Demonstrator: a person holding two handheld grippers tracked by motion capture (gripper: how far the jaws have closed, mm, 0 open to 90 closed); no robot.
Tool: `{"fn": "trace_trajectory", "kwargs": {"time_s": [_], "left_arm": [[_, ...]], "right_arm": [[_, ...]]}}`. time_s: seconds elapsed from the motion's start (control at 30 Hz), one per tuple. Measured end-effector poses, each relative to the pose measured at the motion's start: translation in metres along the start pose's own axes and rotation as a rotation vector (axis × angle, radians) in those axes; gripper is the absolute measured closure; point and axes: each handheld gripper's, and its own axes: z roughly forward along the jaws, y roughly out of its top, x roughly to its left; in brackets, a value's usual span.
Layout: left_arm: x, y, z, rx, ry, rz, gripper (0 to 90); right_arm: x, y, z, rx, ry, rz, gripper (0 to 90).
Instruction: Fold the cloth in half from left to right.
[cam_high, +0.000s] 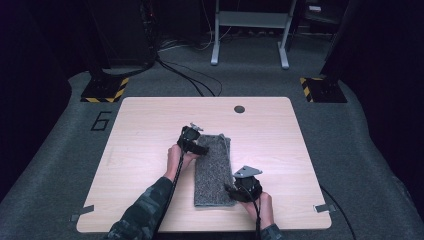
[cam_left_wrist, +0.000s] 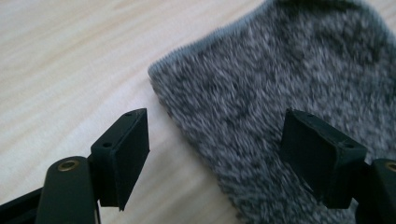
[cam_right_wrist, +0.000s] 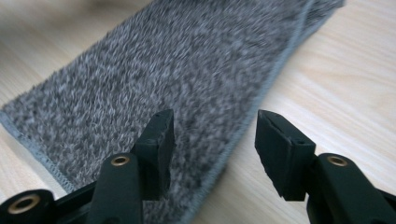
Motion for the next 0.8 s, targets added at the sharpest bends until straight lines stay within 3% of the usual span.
{"fn": "trace_trajectory", "kwargs": {"time_s": [0.07, 0.13, 0.27, 0.33, 0.43, 0.5, 0.53, 0.57, 0.63, 0.8], "left_arm": [[0.000, -0.005, 0.000, 0.004, -0.006, 0.007, 21.2], [-0.001, -0.009, 0.001, 0.017, -0.005, 0.016, 20.4], [-0.003, -0.016, -0.001, -0.001, -0.014, 0.004, 20.0], [-0.005, -0.019, -0.004, 0.006, -0.013, 0.025, 20.0], [-0.008, -0.026, -0.009, 0.004, -0.023, 0.041, 20.0], [-0.012, -0.031, -0.012, -0.001, -0.029, 0.045, 19.9], [-0.013, -0.033, -0.014, -0.004, -0.032, 0.046, 19.9], [-0.015, -0.035, -0.015, -0.003, -0.035, 0.050, 20.0], [-0.017, -0.040, -0.018, -0.007, -0.039, 0.055, 20.1], [-0.019, -0.046, -0.023, -0.016, -0.056, 0.062, 19.9]], "right_arm": [[0.006, -0.003, 0.004, 0.021, -0.003, 0.010, 46.9], [0.010, -0.006, 0.007, 0.037, -0.006, -0.013, 47.4], [0.015, -0.011, 0.006, 0.051, -0.006, -0.037, 48.8], [0.018, -0.015, 0.003, 0.053, -0.002, -0.040, 49.6], [0.020, -0.020, -0.001, 0.057, 0.032, -0.027, 50.1], [0.024, -0.024, -0.005, 0.069, 0.060, 0.012, 50.1], [0.023, -0.025, -0.007, 0.065, 0.058, -0.016, 50.0], [0.025, -0.026, -0.008, 0.076, 0.065, -0.002, 49.8], [0.025, -0.025, -0.010, 0.093, 0.071, -0.022, 48.1], [0.016, -0.011, -0.013, 0.043, 0.068, 0.000, 47.5]]}}
